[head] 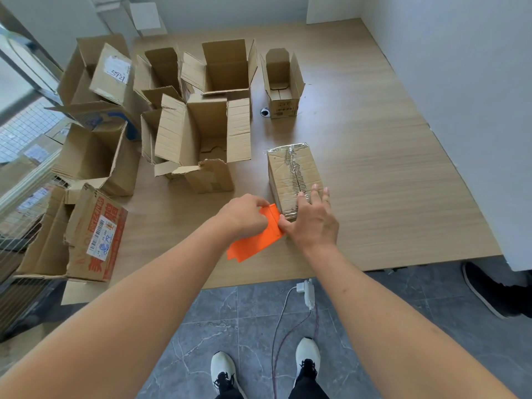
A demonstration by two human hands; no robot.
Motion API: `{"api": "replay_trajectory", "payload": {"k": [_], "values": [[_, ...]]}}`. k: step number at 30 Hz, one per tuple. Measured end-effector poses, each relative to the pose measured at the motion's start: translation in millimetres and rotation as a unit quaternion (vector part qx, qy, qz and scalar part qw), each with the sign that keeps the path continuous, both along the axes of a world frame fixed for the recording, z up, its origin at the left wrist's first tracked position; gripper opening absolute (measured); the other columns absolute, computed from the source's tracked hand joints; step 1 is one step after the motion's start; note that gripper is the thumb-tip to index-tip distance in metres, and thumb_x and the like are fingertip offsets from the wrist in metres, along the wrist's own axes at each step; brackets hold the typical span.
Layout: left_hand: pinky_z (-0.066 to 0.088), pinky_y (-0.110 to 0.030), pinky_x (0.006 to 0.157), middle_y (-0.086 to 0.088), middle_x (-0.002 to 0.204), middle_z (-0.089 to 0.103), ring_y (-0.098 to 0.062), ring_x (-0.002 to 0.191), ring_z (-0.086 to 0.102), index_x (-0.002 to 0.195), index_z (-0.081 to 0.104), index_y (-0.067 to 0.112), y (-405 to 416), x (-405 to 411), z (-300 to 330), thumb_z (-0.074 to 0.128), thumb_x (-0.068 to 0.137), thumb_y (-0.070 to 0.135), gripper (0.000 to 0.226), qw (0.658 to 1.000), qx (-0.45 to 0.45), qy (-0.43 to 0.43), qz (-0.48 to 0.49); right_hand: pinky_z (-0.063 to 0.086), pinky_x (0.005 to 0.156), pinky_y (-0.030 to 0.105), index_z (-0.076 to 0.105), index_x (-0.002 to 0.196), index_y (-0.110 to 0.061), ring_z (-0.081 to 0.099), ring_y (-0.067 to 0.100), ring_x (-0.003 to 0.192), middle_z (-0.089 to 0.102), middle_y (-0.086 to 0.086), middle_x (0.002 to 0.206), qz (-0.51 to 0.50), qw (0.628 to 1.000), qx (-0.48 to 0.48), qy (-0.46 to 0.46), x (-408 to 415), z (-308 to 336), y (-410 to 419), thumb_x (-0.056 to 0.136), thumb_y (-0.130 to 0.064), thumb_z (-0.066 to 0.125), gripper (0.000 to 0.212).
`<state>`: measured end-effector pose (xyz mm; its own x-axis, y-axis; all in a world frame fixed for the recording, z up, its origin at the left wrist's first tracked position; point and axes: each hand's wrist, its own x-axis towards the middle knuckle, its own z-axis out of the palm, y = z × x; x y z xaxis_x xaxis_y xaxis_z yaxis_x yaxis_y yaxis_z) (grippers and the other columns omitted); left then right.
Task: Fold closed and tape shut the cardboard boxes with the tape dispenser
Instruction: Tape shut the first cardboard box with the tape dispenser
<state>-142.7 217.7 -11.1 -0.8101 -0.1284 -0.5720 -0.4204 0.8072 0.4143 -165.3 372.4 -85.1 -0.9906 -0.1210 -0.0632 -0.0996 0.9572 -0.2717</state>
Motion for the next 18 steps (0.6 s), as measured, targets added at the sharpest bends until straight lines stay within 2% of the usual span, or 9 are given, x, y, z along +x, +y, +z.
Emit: {"api": "replay_trajectory", "payload": {"k": [5,8,12,15,18], "values": [[0.053,-0.033,0.090,-0.007,0.132,0.062,-0.028,0.113,0.061,0.141,0.058,0.036,3,0,4,0.062,0.085,0.012,0.062,0.999,0.014,-0.021,0.047,0.046,0.106,0.046,0.052,0.147,-0.014,0.025,0.038,0.152,0.033,0.019,0.162,0.013,1.000,0.019,-0.003,2,2,-3,0.084,-0.060,0.066,0.079],[0.051,-0.037,0.098,-0.007,0.135,0.059,-0.029,0.116,0.058,0.143,0.057,0.031,4,1,5,0.068,0.088,0.008,0.061,0.995,0.041,-0.036,0.081,0.044,0.109,0.046,0.050,0.148,-0.015,0.022,0.038,0.153,0.031,0.018,0.163,0.020,1.000,0.023,-0.009,2,3,-1,0.086,-0.059,0.065,0.078],[0.047,-0.033,0.089,-0.006,0.125,0.060,-0.027,0.107,0.056,0.141,0.060,0.028,2,7,4,0.073,0.089,0.005,0.058,0.983,0.093,-0.054,0.150,0.042,0.111,0.045,0.048,0.150,-0.015,0.020,0.038,0.153,0.029,0.019,0.164,0.027,0.999,0.021,-0.013,3,5,0,0.087,-0.059,0.063,0.078],[0.051,-0.037,0.093,-0.006,0.119,0.063,-0.027,0.107,0.060,0.135,0.064,0.028,-2,12,4,0.076,0.086,0.002,0.057,0.969,0.127,-0.070,0.199,0.040,0.112,0.044,0.047,0.150,-0.015,0.021,0.038,0.153,0.029,0.019,0.164,0.029,0.999,0.025,-0.013,4,7,-1,0.087,-0.060,0.062,0.079],[0.053,-0.037,0.090,-0.003,0.109,0.065,-0.024,0.099,0.062,0.134,0.066,0.028,-1,18,-3,0.077,0.084,0.000,0.058,0.964,0.141,-0.059,0.219,0.040,0.112,0.044,0.047,0.151,-0.014,0.021,0.038,0.153,0.030,0.019,0.163,0.024,0.999,0.025,-0.014,7,7,-1,0.087,-0.060,0.060,0.080]]}}
